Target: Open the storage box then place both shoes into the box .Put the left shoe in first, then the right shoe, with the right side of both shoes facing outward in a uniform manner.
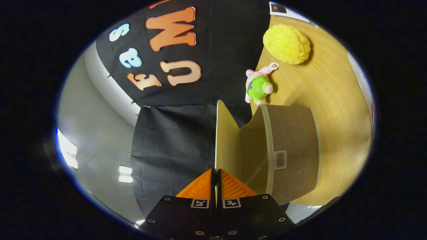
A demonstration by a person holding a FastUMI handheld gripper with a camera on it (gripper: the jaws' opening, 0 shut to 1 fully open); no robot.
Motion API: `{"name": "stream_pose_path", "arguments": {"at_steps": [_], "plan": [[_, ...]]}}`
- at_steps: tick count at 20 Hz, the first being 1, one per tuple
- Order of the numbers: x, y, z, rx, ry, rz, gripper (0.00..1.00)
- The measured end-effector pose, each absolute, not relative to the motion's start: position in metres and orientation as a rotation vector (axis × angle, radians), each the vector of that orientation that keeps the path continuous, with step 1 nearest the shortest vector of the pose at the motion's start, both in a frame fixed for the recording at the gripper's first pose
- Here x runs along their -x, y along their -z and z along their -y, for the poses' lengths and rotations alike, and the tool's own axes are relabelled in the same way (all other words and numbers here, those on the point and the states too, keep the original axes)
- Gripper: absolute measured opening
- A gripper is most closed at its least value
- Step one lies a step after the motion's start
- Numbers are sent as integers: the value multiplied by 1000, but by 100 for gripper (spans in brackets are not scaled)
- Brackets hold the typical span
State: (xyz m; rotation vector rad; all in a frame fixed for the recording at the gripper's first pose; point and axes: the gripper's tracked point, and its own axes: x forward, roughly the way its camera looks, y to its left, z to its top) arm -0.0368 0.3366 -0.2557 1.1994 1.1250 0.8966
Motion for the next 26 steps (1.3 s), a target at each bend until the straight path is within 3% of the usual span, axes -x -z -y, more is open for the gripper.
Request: {"name": "stream_pose_path", "arguments": {"at_steps": [13,26], "plan": [[65,210,-471,-954,-960,-1063,0],[82,239,-571,-762,-929,-1076,2]]}}
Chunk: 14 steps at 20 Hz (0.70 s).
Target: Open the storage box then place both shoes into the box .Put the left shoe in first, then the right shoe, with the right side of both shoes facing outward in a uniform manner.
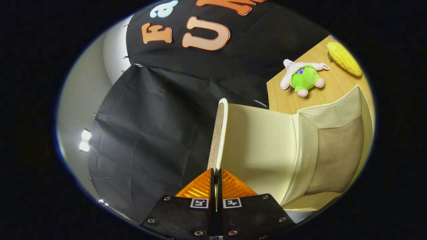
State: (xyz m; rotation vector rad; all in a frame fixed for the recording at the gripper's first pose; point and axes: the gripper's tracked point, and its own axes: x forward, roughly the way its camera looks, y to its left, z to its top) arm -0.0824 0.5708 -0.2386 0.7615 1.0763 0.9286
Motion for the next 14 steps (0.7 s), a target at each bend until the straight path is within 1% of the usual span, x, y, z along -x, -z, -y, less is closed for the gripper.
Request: {"name": "stream_pose_path", "arguments": {"at_steps": [4,6,8,9,11,13,14], "plan": [[88,244,-589,-705,-933,-1073,1],[93,252,-592,-649,-929,-1105,3],[96,261,-589,-599,-928,-1113,20],[92,263,-585,-588,-915,-1107,41],[84,262,-576,-584,-892,-1081,78],[73,257,-558,-565,-864,-1041,96],[66,256,-547,-540,-847,-1014,96]]}}
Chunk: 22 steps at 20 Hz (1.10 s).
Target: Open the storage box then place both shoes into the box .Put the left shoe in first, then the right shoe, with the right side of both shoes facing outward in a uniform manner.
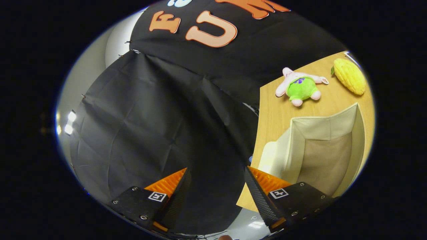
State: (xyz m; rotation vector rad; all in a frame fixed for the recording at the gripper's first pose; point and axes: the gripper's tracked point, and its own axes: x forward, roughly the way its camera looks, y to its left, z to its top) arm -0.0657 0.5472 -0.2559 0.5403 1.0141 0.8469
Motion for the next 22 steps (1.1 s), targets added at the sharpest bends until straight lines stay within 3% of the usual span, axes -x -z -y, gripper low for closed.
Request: {"name": "stream_pose_path", "arguments": {"at_steps": [11,22], "plan": [[-12,236,-360,-278,-547,-717,98],[-28,252,-168,-215,-240,-654,98]]}}
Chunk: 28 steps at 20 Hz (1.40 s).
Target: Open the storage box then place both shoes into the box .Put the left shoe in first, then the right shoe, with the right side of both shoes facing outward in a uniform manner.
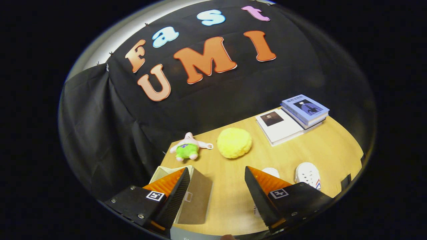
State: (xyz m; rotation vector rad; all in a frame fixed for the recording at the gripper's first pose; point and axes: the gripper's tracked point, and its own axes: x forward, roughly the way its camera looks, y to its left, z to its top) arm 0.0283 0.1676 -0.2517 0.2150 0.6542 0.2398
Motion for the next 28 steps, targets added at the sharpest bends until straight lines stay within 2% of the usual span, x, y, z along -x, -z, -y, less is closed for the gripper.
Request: {"name": "stream_pose_path", "arguments": {"at_steps": [10,16,20,22,28], "plan": [[-3,306,-88,-212,-83,-756,98],[-3,329,-78,-158,-76,-757,99],[1,381,-60,8,-66,-813,98],[4,410,-59,44,-71,-864,96],[-1,461,-62,33,-46,-951,71]]}}
